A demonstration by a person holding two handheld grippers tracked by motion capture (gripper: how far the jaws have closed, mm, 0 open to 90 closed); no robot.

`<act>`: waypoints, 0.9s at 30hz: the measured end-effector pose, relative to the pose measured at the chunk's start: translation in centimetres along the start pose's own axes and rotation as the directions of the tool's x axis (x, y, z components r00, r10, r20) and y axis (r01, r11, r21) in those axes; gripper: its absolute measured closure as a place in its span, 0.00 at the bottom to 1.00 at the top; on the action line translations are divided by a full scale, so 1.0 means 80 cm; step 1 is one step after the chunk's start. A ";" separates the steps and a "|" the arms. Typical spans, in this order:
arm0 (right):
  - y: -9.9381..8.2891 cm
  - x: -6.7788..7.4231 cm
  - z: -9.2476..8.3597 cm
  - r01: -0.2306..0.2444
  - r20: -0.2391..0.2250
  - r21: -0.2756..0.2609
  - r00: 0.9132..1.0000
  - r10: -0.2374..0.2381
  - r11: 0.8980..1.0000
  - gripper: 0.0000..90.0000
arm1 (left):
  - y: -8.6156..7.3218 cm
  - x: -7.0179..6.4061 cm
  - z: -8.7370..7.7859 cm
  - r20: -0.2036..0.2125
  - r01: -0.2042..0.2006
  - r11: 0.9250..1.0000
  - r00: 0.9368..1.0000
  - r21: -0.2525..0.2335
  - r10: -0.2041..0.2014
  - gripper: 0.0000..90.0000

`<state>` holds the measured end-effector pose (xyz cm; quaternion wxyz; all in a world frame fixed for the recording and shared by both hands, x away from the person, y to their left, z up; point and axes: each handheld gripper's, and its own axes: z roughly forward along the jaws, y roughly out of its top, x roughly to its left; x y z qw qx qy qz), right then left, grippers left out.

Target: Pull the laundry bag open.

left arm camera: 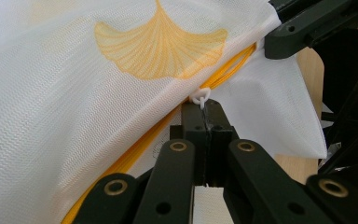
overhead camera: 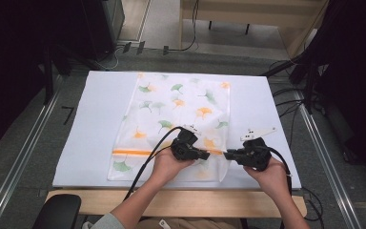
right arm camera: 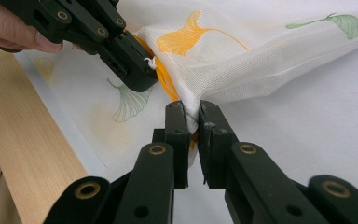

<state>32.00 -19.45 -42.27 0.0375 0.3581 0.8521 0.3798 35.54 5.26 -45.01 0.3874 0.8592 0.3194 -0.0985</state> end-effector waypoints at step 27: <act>0.000 -0.003 -0.004 -0.018 -0.001 -0.009 1.000 0.018 1.000 0.95 | -0.006 0.016 -0.015 -0.022 0.057 0.998 0.998 0.006 -0.056 1.00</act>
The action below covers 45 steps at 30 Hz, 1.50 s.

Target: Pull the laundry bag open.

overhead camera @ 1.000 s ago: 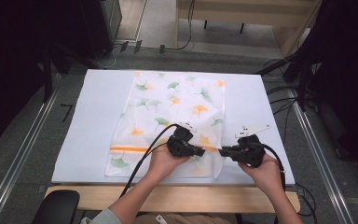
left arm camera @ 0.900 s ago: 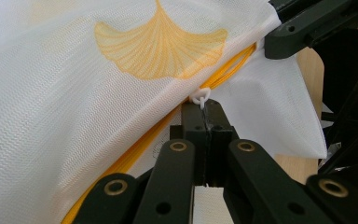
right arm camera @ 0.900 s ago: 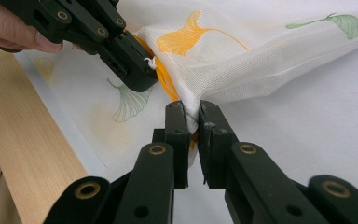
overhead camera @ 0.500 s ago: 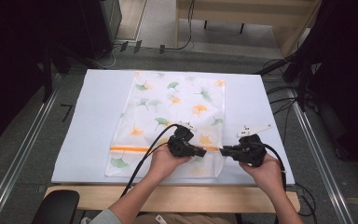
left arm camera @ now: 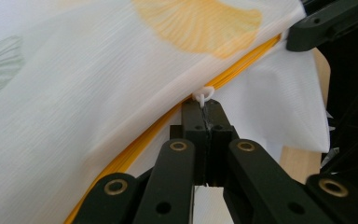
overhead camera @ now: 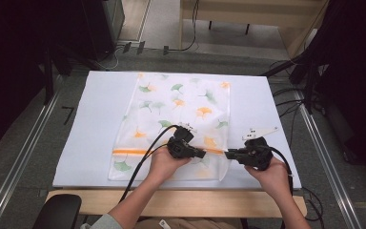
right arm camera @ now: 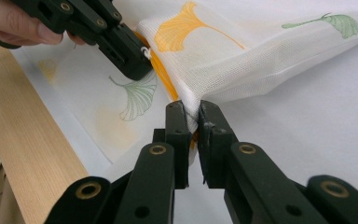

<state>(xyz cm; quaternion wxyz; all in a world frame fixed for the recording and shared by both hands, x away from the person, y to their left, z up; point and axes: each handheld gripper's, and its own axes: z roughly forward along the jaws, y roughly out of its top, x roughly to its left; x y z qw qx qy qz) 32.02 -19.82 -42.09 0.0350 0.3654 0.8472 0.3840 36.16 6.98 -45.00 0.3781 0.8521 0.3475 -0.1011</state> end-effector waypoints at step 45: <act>-0.002 -0.002 0.001 0.000 0.028 0.025 1.000 0.000 1.000 0.95 | -0.016 0.007 -0.022 -0.182 0.016 0.998 0.983 0.067 -0.004 1.00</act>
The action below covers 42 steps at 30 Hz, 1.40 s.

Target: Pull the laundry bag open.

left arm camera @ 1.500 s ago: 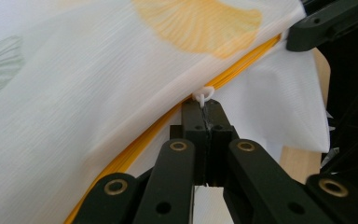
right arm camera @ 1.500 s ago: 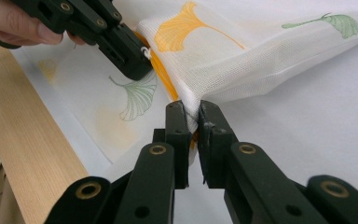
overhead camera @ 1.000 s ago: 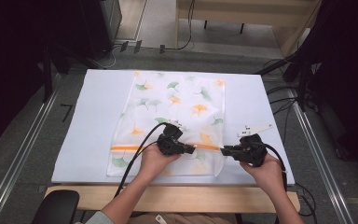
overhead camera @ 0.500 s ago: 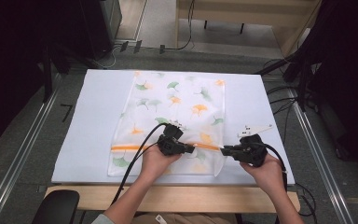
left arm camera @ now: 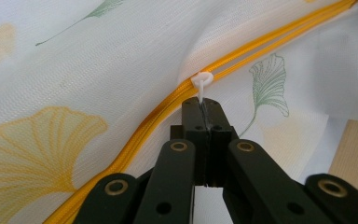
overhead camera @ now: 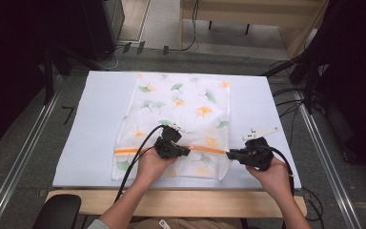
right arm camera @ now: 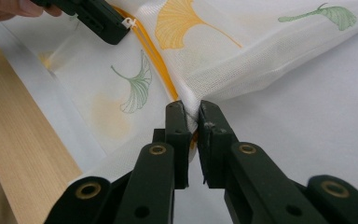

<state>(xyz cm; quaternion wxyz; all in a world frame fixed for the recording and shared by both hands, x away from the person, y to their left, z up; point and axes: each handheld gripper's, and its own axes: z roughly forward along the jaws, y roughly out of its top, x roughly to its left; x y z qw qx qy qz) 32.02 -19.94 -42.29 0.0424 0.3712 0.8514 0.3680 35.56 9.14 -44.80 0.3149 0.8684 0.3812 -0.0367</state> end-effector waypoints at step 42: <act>-0.007 -0.005 0.007 -0.037 -0.006 0.041 0.999 0.037 0.998 0.95 | -0.014 0.041 -0.034 0.034 0.040 0.998 0.999 0.054 -0.042 1.00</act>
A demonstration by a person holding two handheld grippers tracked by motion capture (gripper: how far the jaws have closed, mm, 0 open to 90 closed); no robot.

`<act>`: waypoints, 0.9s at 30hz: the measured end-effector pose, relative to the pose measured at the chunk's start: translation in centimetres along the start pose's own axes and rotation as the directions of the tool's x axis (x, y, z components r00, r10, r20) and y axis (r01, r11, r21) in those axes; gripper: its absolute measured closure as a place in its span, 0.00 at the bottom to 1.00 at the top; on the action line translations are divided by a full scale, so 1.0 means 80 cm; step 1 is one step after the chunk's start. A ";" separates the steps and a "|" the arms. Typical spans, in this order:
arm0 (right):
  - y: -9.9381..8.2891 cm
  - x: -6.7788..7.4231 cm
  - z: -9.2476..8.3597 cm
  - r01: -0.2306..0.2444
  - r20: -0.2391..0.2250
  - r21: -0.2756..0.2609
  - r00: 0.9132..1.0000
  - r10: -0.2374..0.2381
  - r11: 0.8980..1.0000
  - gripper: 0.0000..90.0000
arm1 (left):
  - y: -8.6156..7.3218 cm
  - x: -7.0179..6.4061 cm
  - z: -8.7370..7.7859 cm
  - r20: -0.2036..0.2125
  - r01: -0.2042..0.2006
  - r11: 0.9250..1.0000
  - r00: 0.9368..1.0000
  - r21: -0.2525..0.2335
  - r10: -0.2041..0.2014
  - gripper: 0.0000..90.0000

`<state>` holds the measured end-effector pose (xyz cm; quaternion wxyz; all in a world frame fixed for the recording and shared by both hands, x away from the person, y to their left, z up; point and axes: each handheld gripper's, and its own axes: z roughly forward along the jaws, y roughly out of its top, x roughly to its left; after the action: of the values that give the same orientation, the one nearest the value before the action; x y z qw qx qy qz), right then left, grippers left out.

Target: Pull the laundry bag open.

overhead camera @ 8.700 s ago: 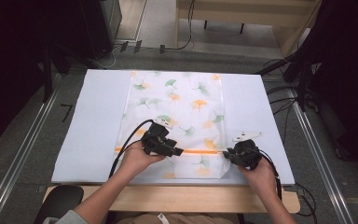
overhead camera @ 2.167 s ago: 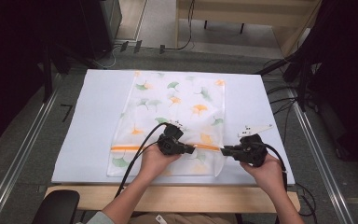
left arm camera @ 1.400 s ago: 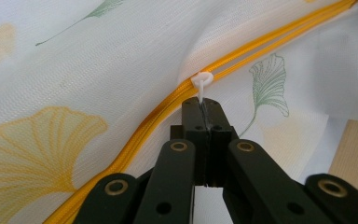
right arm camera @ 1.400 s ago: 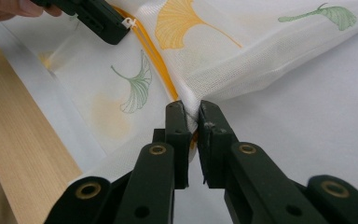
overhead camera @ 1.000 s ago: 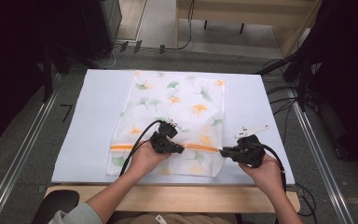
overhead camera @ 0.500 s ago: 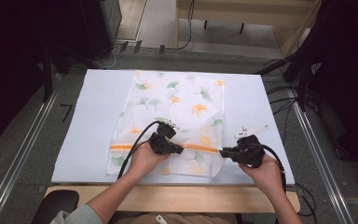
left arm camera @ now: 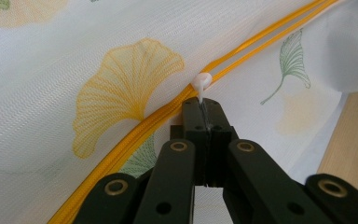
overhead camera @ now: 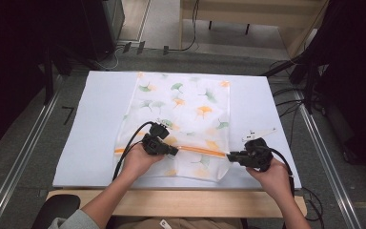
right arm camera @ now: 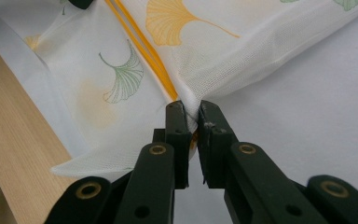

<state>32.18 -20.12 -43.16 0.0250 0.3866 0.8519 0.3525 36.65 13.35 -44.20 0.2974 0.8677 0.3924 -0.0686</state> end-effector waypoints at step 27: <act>0.000 -0.014 -0.001 -0.029 -0.020 0.001 0.999 0.029 1.000 0.95 | -0.016 0.023 -0.024 -0.005 0.058 0.998 0.998 -0.015 -0.058 1.00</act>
<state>32.96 -20.95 -43.32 0.0111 0.3955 0.8465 0.3562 36.74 16.28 -43.92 0.3005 0.8539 0.4189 -0.0718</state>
